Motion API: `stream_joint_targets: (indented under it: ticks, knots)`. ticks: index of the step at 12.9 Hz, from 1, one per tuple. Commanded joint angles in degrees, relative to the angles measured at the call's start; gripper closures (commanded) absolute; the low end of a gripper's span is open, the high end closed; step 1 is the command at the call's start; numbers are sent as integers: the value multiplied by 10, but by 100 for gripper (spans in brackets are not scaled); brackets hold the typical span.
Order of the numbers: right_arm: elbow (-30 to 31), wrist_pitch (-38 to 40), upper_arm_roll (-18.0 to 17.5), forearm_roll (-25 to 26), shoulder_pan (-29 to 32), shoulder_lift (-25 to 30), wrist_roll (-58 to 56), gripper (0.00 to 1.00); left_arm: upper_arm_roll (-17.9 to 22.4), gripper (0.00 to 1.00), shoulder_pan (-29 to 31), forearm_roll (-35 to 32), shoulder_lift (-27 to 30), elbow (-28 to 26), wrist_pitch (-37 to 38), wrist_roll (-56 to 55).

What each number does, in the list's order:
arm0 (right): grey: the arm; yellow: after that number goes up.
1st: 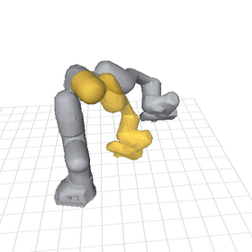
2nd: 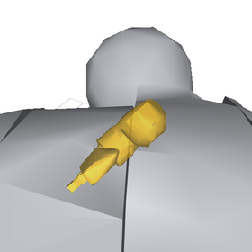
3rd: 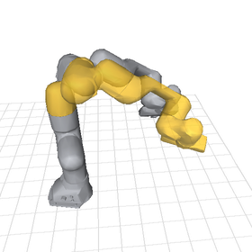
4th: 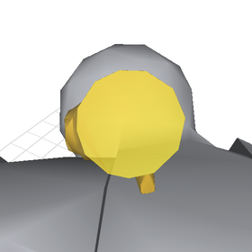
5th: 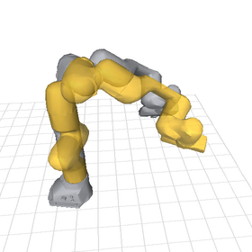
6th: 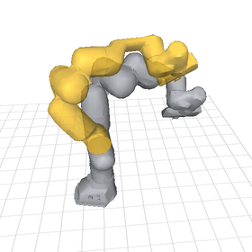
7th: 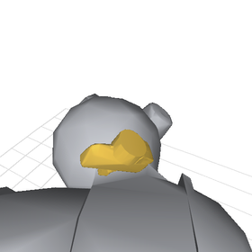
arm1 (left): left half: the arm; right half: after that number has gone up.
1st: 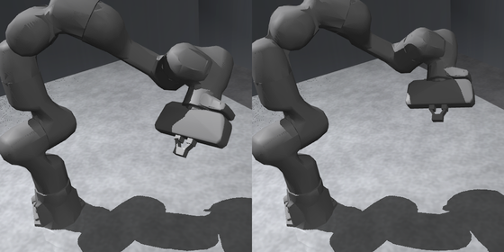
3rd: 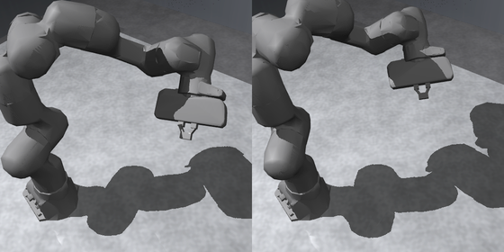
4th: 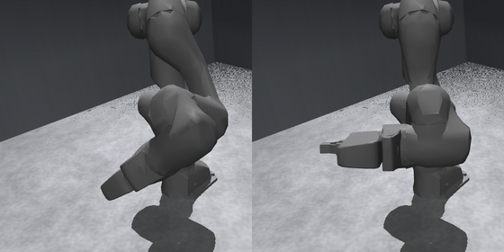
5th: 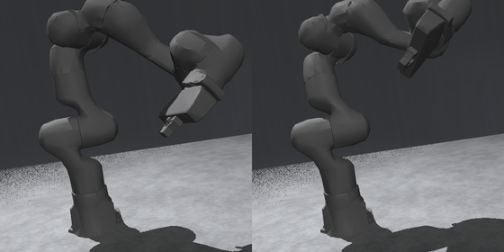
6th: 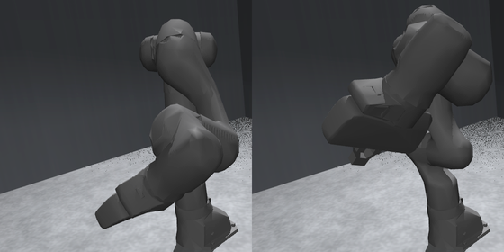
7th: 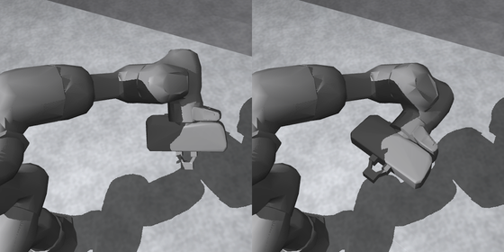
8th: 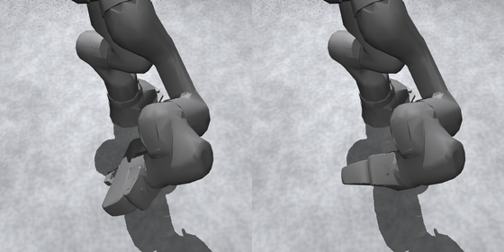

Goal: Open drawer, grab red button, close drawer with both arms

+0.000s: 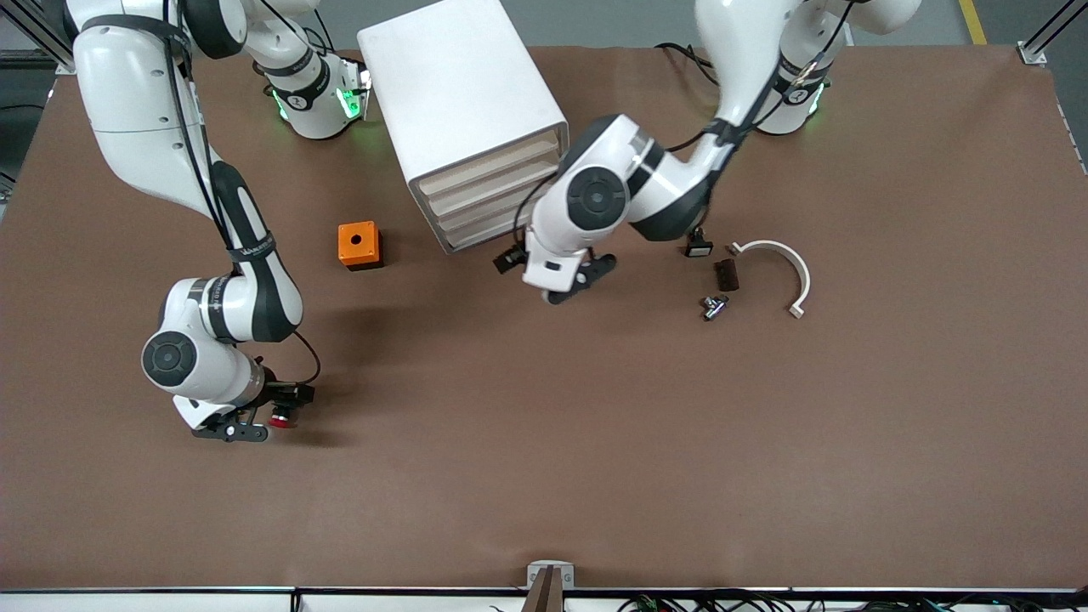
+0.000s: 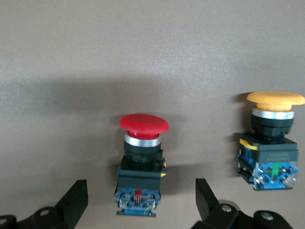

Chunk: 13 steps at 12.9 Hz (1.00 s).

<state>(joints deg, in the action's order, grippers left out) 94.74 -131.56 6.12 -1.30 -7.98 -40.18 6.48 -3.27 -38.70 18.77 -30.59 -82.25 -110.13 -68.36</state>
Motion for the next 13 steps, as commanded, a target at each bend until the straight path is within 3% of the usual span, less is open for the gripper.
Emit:
stream_joint_targets:
  ticks: [1, 6, 13]
  knots:
    - [-22, 94, -9, 8, 8, 49, -6, 0, -2, 1, 67, -61, 79, 2, 81, 42]
    - [-68, 255, -9, 8, 10, 127, -8, 0, -1, 1, 193, -69, 176, 1, 205, 209]
    - [-69, 382, -9, 6, 49, 244, -60, 0, -4, 1, 323, -125, 244, -5, 315, 438]
